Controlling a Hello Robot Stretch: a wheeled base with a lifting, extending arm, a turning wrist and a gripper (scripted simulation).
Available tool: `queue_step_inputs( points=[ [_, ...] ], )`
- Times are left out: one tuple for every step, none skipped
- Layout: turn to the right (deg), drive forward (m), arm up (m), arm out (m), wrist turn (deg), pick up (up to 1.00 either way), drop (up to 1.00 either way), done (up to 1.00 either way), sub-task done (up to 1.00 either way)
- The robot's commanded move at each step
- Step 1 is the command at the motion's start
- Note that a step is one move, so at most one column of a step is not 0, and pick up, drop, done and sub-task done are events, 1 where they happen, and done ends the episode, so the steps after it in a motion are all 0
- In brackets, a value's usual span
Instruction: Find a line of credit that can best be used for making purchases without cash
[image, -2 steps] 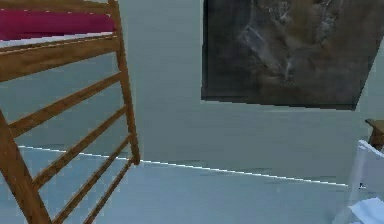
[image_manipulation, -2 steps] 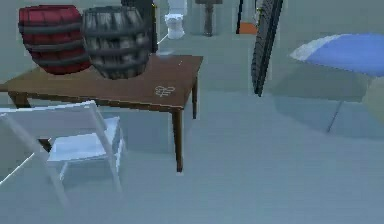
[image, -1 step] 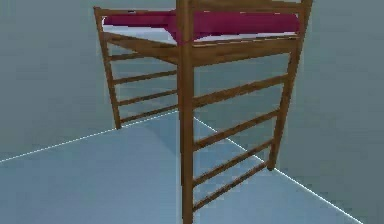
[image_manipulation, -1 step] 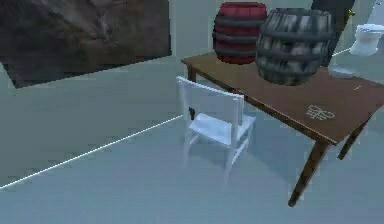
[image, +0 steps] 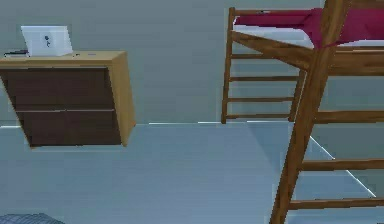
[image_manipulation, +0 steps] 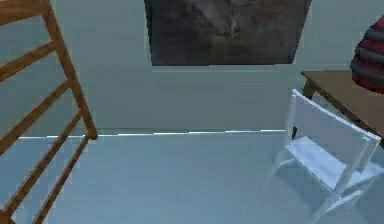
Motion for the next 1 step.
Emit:
queue_step_inputs(
  points=[
    [0.0, 1.00, 0.00, 0.00, 0.0, 0.00, 0.00, 0.00, 0.00]
  ],
)
